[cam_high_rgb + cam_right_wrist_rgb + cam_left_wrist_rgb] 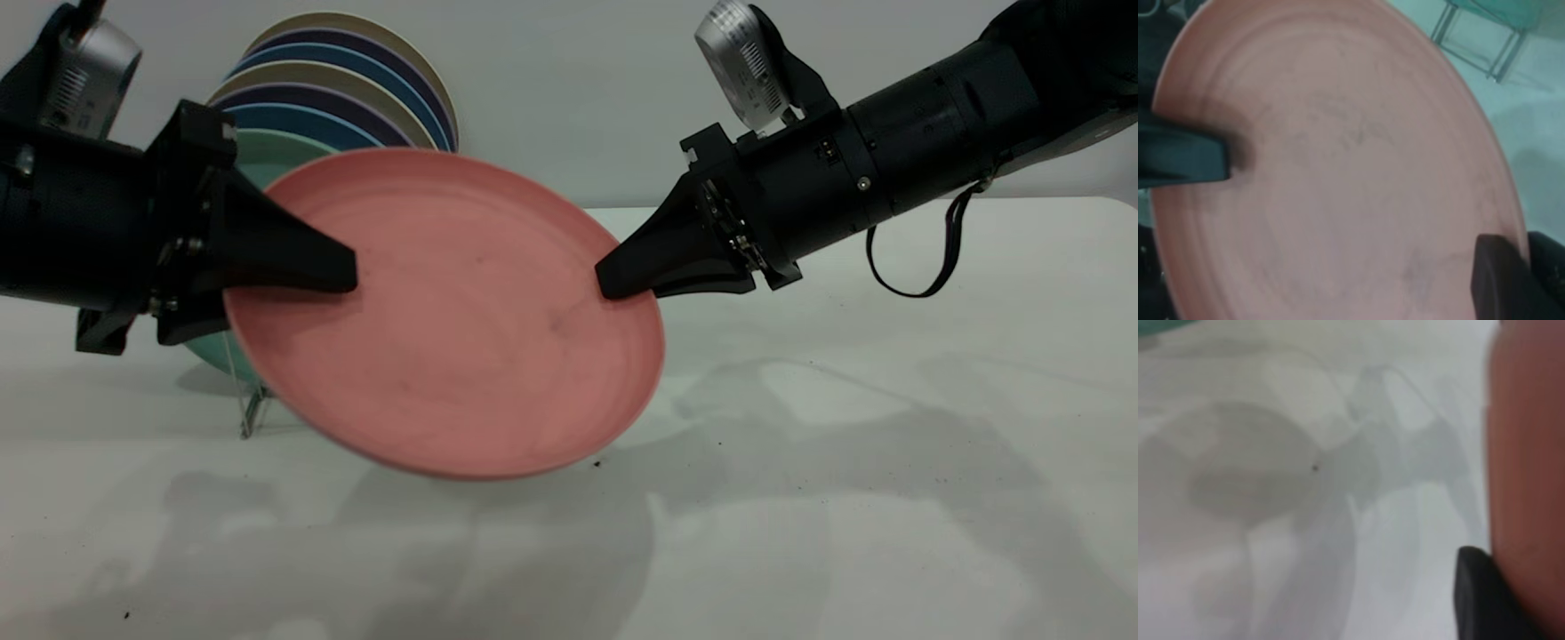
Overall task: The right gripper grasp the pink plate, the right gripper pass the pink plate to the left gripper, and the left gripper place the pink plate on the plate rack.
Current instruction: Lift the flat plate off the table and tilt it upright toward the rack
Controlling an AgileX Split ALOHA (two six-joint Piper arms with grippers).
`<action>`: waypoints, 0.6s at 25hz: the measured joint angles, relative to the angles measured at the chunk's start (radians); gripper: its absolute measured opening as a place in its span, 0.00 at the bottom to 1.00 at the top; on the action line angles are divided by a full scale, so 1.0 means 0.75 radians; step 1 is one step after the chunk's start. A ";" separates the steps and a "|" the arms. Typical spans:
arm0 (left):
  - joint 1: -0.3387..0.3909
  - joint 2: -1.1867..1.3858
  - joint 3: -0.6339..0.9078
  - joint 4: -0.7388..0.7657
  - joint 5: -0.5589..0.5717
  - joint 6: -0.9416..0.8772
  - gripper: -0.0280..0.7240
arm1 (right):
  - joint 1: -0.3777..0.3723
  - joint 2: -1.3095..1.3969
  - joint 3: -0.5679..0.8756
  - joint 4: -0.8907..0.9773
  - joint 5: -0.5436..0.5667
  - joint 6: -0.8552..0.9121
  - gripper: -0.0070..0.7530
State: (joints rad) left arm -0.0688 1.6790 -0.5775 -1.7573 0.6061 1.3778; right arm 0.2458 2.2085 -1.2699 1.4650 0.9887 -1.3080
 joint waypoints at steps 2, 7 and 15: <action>0.003 0.003 0.000 0.001 -0.037 0.000 0.18 | 0.000 -0.001 0.000 0.019 0.007 -0.010 0.05; 0.003 0.004 0.000 0.001 -0.044 0.001 0.18 | 0.004 -0.005 0.000 0.016 0.001 -0.013 0.10; 0.003 0.004 0.000 0.002 -0.030 0.045 0.18 | -0.025 -0.011 0.000 -0.050 -0.020 0.031 0.53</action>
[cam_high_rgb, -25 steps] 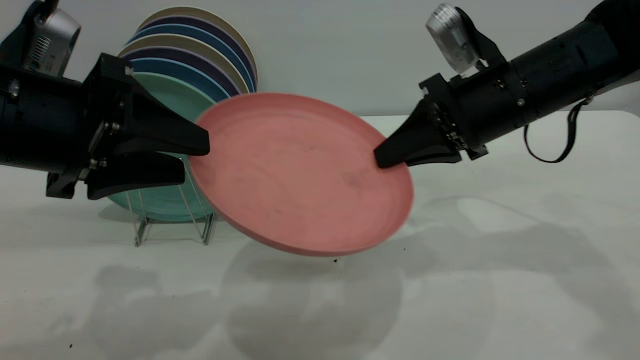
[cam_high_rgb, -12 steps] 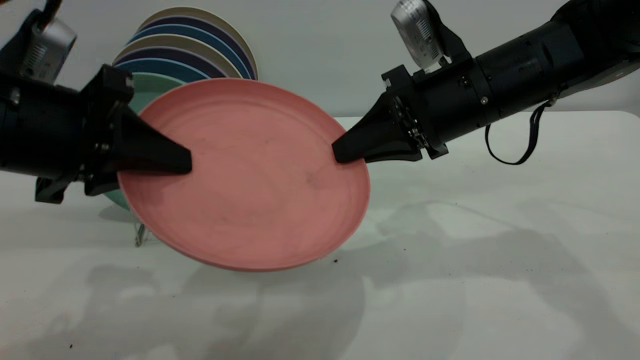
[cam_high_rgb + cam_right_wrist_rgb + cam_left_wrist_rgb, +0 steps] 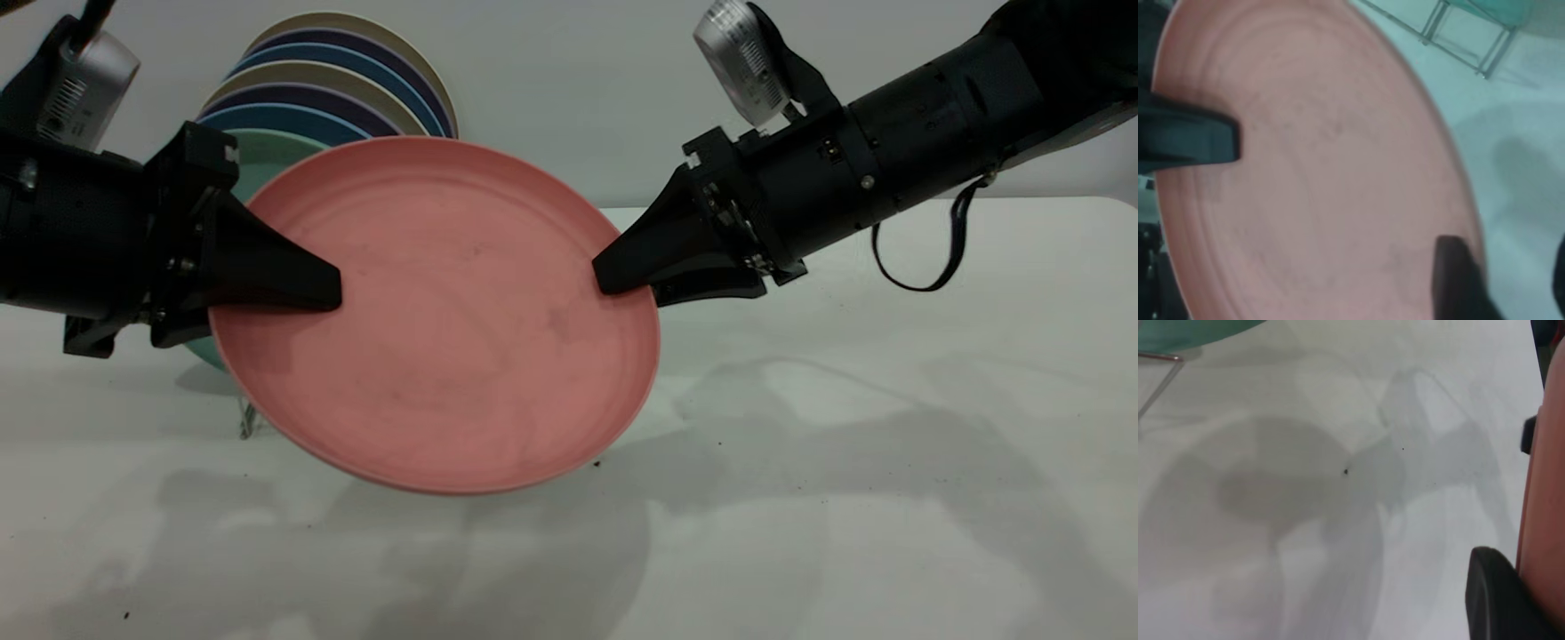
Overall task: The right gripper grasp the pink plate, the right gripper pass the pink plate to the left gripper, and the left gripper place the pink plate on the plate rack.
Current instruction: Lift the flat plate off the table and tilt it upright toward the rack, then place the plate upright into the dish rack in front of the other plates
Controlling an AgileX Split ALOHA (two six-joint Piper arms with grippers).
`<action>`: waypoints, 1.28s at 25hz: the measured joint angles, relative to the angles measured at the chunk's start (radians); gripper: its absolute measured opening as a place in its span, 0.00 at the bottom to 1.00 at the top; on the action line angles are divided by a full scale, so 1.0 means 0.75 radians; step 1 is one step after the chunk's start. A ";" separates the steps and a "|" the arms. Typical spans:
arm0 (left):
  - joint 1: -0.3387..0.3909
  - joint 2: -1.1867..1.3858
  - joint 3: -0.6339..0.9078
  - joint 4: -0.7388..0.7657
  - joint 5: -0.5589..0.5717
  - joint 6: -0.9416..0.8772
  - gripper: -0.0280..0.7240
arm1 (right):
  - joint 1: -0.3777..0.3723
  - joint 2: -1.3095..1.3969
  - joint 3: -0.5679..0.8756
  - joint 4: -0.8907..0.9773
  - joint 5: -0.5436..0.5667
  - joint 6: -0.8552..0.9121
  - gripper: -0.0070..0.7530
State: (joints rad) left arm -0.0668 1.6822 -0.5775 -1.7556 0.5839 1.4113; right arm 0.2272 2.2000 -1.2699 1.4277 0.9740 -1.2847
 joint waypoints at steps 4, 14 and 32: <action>-0.004 0.000 -0.003 -0.009 0.006 0.008 0.17 | -0.087 0.000 0.000 -0.009 0.112 0.054 0.72; -0.004 0.000 -0.003 -0.001 -0.095 0.188 0.17 | -0.388 -0.001 0.000 -0.123 0.228 0.205 0.76; -0.004 -0.043 -0.347 1.000 -0.049 0.087 0.17 | -0.394 -0.261 0.000 -1.329 -0.018 1.085 0.72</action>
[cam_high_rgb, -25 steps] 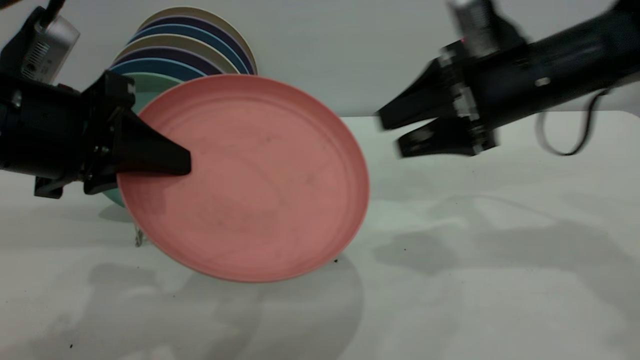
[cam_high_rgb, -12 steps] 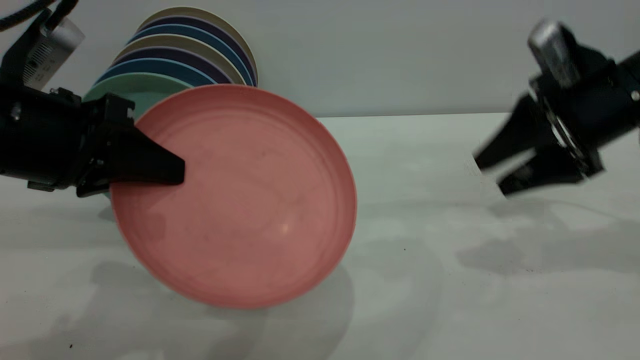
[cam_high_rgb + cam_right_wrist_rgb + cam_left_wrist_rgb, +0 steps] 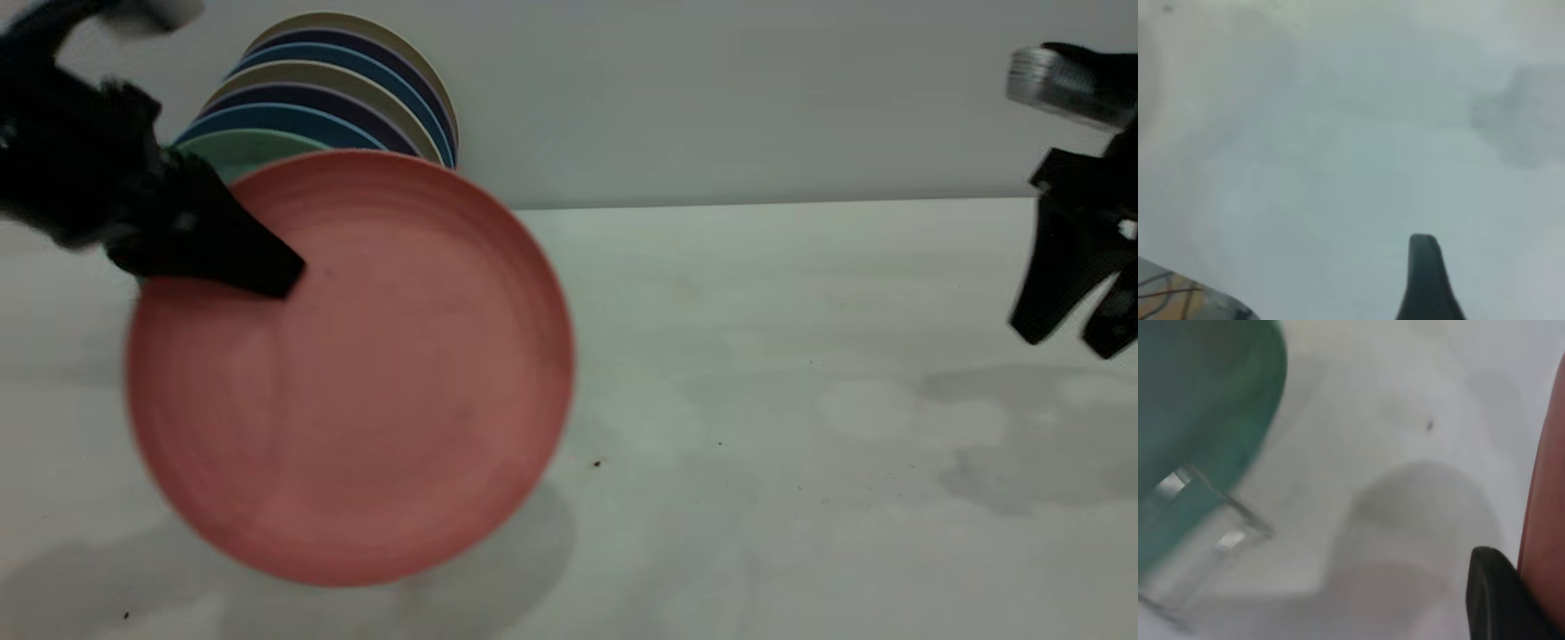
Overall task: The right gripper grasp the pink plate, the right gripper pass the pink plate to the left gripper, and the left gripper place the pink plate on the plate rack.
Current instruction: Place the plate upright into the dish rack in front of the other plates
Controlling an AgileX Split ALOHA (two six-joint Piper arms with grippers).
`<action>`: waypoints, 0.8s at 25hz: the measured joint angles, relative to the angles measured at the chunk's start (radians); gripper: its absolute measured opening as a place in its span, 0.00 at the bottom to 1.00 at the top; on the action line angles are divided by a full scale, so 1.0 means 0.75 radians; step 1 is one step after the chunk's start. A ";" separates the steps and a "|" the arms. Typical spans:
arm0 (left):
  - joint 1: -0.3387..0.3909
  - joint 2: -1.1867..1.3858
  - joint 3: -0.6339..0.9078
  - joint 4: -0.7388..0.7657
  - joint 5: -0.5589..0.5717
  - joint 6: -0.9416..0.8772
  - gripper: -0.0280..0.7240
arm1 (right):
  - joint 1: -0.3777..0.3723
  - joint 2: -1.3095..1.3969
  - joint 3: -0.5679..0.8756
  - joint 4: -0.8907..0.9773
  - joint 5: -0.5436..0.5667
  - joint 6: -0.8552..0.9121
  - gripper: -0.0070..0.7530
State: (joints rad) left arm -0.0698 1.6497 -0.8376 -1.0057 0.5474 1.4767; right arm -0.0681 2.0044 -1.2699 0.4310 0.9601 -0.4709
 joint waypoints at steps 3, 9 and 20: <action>0.000 -0.033 -0.125 0.266 0.066 0.052 0.17 | 0.000 -0.005 0.000 -0.037 0.002 0.032 0.72; 0.000 -0.070 -0.307 0.499 0.144 0.272 0.17 | 0.000 -0.005 0.000 -0.035 0.006 0.035 0.72; 0.000 -0.120 -0.372 0.523 -0.043 0.587 0.17 | 0.000 -0.005 0.000 -0.035 0.011 0.036 0.72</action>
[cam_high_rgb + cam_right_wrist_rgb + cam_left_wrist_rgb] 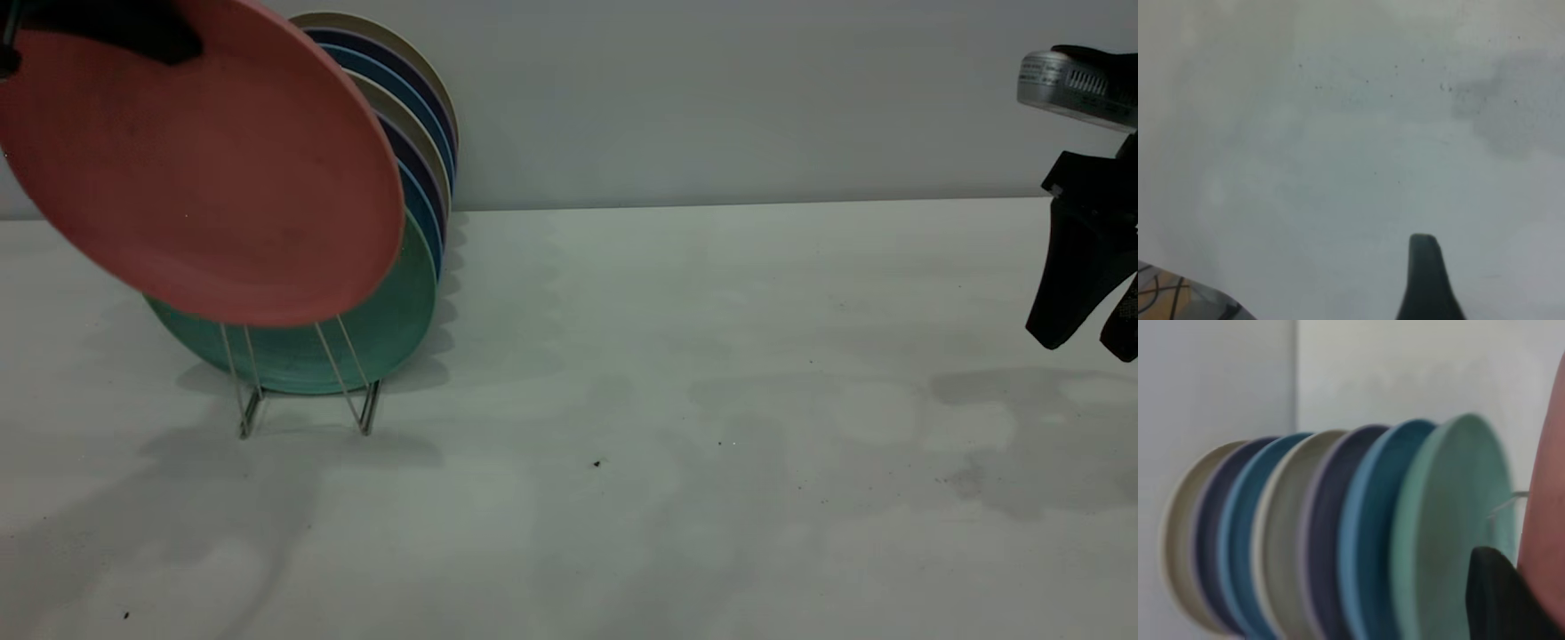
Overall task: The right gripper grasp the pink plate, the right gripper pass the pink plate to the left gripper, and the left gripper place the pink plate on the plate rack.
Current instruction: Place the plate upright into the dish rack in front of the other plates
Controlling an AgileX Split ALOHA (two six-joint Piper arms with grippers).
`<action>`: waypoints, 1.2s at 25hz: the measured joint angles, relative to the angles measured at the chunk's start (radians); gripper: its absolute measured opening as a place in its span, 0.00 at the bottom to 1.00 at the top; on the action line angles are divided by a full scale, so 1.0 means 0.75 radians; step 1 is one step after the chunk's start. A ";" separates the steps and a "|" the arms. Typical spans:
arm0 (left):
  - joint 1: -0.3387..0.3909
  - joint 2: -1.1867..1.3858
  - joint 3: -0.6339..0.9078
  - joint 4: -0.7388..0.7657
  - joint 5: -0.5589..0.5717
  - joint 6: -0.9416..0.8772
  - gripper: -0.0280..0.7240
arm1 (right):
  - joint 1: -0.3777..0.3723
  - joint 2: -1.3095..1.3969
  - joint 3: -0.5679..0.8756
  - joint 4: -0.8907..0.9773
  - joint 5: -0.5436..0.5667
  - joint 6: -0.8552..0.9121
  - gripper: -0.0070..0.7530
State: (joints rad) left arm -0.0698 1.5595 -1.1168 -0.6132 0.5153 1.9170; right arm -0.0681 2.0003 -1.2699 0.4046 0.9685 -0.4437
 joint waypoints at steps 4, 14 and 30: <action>0.000 0.000 0.000 0.000 -0.113 0.004 0.17 | 0.000 0.000 0.000 -0.001 0.000 0.000 0.72; 0.000 0.045 0.000 -0.002 -0.158 0.004 0.17 | 0.000 0.000 0.000 -0.001 -0.001 0.000 0.72; 0.000 0.242 0.001 -0.004 -0.221 0.000 0.17 | 0.000 0.000 0.000 -0.001 -0.001 0.000 0.72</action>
State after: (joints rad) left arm -0.0698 1.7407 -1.1158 -0.6162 0.3494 1.9171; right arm -0.0681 2.0003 -1.2699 0.4036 0.9676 -0.4437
